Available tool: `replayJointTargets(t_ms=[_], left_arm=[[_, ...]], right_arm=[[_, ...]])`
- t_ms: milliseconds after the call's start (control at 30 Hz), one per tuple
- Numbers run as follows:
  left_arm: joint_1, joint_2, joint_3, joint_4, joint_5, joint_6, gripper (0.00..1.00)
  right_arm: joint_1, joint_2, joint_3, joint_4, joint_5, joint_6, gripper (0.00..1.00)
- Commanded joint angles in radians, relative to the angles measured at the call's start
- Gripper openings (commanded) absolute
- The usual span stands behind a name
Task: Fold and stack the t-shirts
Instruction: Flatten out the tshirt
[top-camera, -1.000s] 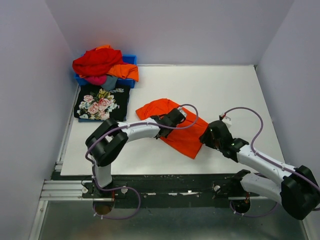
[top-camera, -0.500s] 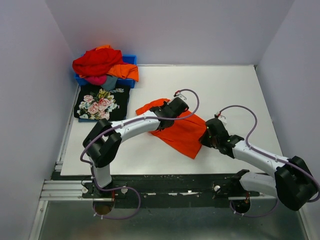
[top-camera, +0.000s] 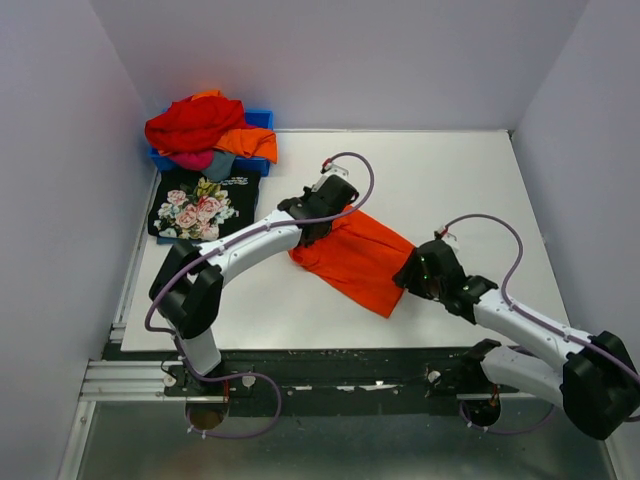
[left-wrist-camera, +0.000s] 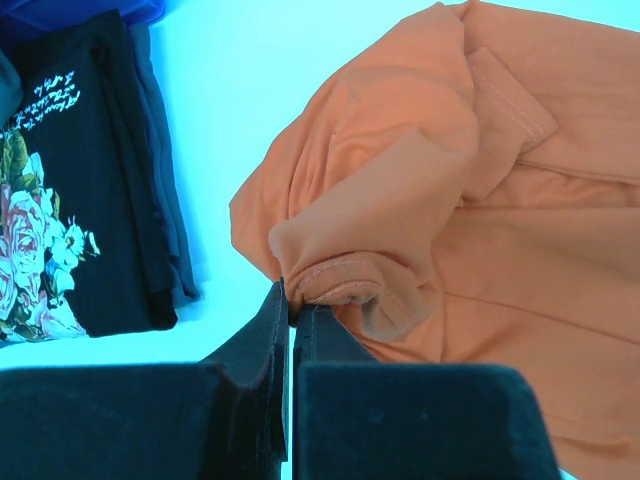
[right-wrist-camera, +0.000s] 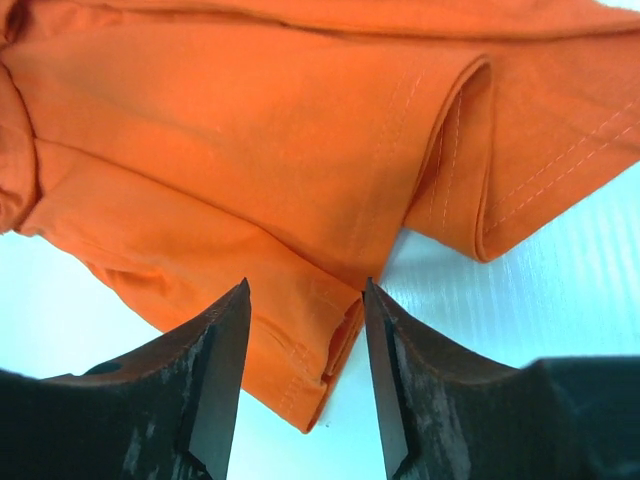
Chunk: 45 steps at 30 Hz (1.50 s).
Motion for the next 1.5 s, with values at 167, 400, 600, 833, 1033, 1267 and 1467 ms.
replayJointTargets(t_ms=[167,400,600,833,1033,1267,1467], left_arm=[[0.04,-0.063,0.015,-0.036,-0.015,-0.057,0.0],[0.112,-0.085,0.027,-0.056,-0.01,-0.073,0.0],[0.239,-0.065,0.133,-0.106,0.066,-0.094,0.0],[0.363,-0.045,0.341,-0.192,0.132,-0.117,0.0],[0.42,-0.112,0.424,-0.246,0.146,-0.128,0.0],[0.446,-0.267,0.222,-0.212,0.161,-0.178,0.0],[0.446,-0.388,-0.137,-0.018,0.324,-0.248,0.0]], right_arm=[[-0.001,0.105,-0.018,0.062,-0.143,0.005,0.49],[-0.001,0.053,0.046,-0.022,-0.043,-0.039,0.02],[-0.034,0.011,0.231,-0.169,0.138,-0.128,0.01],[-0.283,0.036,0.527,-0.229,0.048,-0.2,0.01],[-0.332,-0.023,0.756,-0.341,0.034,-0.279,0.01],[-0.363,-0.17,0.844,-0.488,0.068,-0.299,0.01],[-0.363,-0.366,0.524,-0.513,-0.081,-0.21,0.01]])
